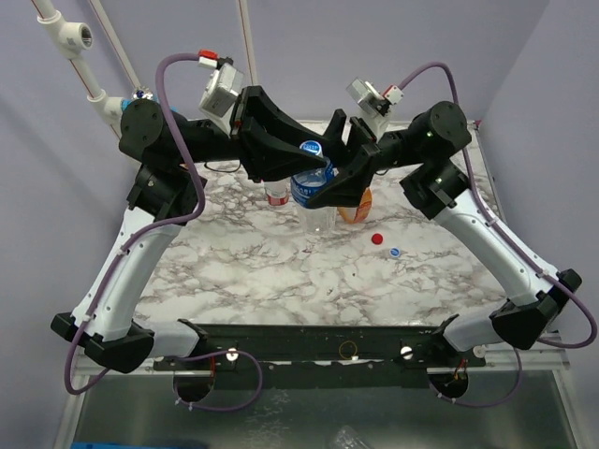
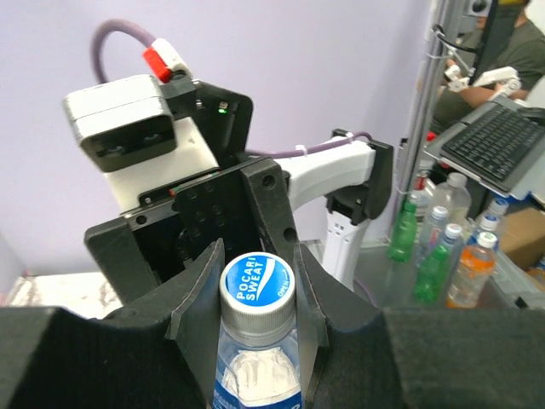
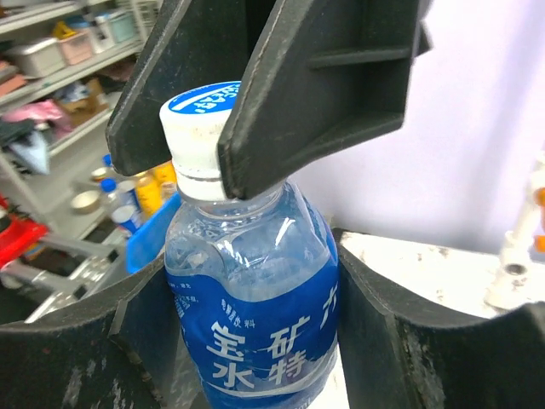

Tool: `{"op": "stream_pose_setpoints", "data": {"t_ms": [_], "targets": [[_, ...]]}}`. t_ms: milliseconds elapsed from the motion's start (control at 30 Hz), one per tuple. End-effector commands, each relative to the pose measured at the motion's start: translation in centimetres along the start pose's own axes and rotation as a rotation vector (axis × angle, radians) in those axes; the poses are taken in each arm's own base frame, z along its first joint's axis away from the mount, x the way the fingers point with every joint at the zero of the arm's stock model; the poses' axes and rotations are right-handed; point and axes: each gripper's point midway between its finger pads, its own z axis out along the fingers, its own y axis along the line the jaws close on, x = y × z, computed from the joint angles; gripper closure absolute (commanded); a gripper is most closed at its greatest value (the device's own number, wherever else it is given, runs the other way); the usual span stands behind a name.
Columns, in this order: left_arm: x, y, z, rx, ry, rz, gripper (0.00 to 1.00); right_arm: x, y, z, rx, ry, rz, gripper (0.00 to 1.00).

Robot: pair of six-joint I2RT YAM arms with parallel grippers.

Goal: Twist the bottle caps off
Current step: Unscrew the bottle cap from the plastic bottle.

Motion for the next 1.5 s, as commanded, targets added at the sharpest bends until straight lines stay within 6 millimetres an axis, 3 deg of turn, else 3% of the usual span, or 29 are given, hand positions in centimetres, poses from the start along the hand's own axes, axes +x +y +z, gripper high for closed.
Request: {"op": "stream_pose_setpoints", "data": {"t_ms": [0,167,367,433,533,700,867,1067,1100,1133,1167,1200,1333,1467], "targets": [[0.1,-1.1,-0.8,0.001,0.013,0.015,1.00,-1.1,-6.0,-1.9,0.404,-0.013,-0.043,0.99],[-0.1,-0.3,-1.1,-0.060,-0.011,0.016,1.00,-1.6,-8.0,-2.9,0.571,-0.043,-0.067,0.99],[-0.1,0.6,-1.3,-0.119,-0.033,0.001,1.00,-0.9,-9.9,-1.8,0.749,-0.022,-0.143,0.99],[-0.2,0.9,-1.4,-0.143,-0.042,0.006,1.00,-0.6,-10.9,-1.8,0.873,-0.011,-0.187,0.99],[0.0,1.7,-1.6,-0.182,-0.048,0.012,1.00,-0.3,-13.5,-3.3,1.161,0.023,-0.273,0.99],[0.4,2.3,-2.1,-0.231,-0.050,0.035,1.00,-0.8,-14.5,-5.0,1.497,0.049,-0.457,0.99],[-0.1,2.2,-2.5,-0.247,-0.056,0.063,1.00,-2.0,-13.0,-5.2,1.465,-0.031,-0.470,0.99],[-1.3,2.4,-3.2,-0.291,-0.080,0.091,1.00,-2.4,-8.9,-2.1,1.151,-0.006,-0.417,0.99],[-1.6,2.5,-3.4,-0.304,-0.089,0.090,0.83,-2.4,-8.1,-1.7,1.105,-0.005,-0.400,0.99],[-1.9,2.6,-3.6,-0.325,-0.099,0.085,0.58,-2.4,-6.9,-1.3,1.047,-0.001,-0.388,0.99],[-2.2,2.8,-3.8,-0.345,-0.111,0.074,0.16,-2.6,-6.0,-1.2,1.007,-0.006,-0.384,0.99],[-2.4,2.9,-4.1,-0.362,-0.117,0.069,0.02,-2.8,-4.6,-1.0,0.953,-0.009,-0.375,0.99],[-1.7,2.9,-4.8,-0.382,-0.097,0.091,0.01,-4.9,-0.4,-1.8,0.849,-0.061,-0.375,0.99],[0.9,4.8,-6.3,-0.476,-0.039,0.151,0.01,-6.3,3.1,-1.8,0.731,-0.073,-0.374,0.99]]}}
